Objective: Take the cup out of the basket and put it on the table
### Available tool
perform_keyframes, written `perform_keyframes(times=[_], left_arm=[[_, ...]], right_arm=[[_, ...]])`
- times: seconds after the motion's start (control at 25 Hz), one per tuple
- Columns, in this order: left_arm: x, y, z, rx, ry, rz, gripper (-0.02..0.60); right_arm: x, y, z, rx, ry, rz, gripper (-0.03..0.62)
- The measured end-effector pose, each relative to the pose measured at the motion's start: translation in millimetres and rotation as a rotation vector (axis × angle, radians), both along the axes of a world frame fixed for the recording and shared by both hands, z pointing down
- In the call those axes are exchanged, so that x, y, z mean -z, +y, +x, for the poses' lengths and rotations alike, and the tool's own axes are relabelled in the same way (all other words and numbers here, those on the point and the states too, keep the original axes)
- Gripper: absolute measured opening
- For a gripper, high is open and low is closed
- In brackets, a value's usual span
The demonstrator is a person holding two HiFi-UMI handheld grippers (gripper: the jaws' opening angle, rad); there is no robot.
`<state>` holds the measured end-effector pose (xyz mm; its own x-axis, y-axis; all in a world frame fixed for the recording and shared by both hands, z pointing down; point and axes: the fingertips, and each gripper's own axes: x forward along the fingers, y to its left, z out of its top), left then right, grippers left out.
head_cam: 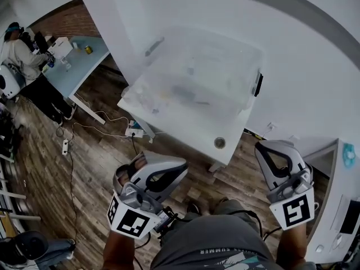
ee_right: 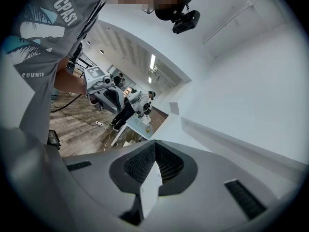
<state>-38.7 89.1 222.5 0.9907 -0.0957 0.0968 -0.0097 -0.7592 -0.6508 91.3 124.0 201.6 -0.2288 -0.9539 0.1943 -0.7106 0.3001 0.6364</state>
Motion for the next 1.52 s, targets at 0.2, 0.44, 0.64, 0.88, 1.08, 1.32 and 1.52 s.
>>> perform_keyframes(times=[0.2, 0.44, 0.64, 0.88, 1.08, 1.32, 1.52], left_arm=[[-5.3, -20.6, 22.3, 0.016, -0.014, -0.005, 0.015], [-10.3, -33.7, 61.2, 0.068, -0.043, -0.015, 0.015], [-10.0, -44.7, 106.6, 0.111, -0.054, -0.010, 0.015], [-14.4, -53.7, 142.5, 0.148, -0.074, -0.004, 0.015], [-18.1, -66.9, 153.0, 0.159, -0.089, -0.008, 0.015], [-29.8, -100.6, 154.9, 0.141, -0.082, -0.017, 0.015], [-26.9, -139.0, 153.1, 0.107, -0.042, -0.019, 0.015]], right_arm=[[-3.9, -24.4, 21.3, 0.023, -0.007, -0.005, 0.012], [-10.1, -51.1, 62.4, 0.074, -0.037, -0.006, 0.012], [-12.9, -68.5, 104.1, 0.129, -0.044, -0.013, 0.012], [-24.4, -91.2, 136.7, 0.178, -0.059, -0.024, 0.012], [-29.8, -114.0, 147.6, 0.201, -0.062, -0.031, 0.012], [-42.1, -150.2, 150.6, 0.178, -0.069, -0.055, 0.012], [-45.9, -185.6, 150.0, 0.142, -0.039, -0.076, 0.012]])
